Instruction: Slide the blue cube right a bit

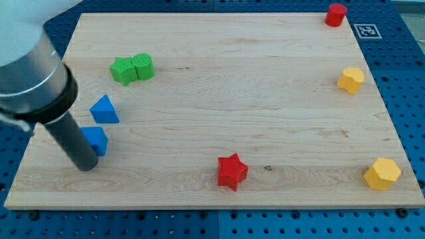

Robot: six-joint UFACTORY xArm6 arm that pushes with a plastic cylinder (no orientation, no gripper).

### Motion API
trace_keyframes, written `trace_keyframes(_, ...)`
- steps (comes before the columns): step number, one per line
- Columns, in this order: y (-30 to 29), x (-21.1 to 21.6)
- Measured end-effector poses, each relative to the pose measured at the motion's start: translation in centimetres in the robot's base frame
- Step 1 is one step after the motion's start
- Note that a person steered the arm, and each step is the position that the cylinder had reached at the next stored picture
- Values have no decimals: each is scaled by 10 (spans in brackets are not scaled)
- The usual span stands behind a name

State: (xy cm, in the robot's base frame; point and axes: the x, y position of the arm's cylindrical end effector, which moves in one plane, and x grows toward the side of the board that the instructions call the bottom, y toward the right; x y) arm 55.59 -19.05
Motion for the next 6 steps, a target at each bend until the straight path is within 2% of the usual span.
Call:
trace_keyframes(2, 19, -43)
trace_keyframes(4, 37, -34)
trace_keyframes(5, -2, -28)
trace_keyframes(6, -26, -53)
